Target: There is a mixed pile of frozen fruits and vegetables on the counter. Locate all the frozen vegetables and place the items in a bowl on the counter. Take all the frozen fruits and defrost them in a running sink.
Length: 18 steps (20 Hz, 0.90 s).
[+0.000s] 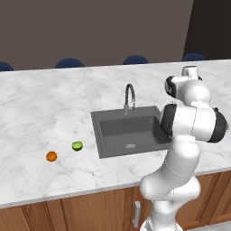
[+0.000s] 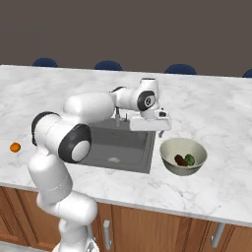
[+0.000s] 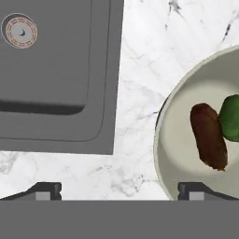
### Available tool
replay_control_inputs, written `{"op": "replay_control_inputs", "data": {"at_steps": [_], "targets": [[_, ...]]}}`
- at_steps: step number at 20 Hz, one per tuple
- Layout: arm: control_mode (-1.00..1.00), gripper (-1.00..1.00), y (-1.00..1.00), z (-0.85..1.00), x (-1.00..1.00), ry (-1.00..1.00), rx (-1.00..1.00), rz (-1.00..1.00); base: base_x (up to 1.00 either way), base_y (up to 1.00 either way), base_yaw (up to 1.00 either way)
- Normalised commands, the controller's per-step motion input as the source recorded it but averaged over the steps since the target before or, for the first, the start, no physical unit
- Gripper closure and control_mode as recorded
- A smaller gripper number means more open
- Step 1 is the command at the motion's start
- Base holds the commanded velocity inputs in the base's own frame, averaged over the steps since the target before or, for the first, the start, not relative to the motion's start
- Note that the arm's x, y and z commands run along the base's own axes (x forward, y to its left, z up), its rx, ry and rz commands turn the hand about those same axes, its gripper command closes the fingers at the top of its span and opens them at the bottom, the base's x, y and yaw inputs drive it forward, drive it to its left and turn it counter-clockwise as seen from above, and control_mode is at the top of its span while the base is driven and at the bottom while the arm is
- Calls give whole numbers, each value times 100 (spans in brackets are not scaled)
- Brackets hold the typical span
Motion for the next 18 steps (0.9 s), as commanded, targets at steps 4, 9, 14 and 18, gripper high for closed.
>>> {"op": "replay_control_inputs", "data": {"at_steps": [4,9,14,18], "targets": [[-100,-100,93,-8,0,0,-9,-10,0,0,0],[-100,-100,48,-27,0,1,-1,-28,0,0,0],[-100,-100,25,-11,0,1,0,-20,0,0,0],[-100,-100,74,-8,0,-2,0,-4,0,0,0]]}}
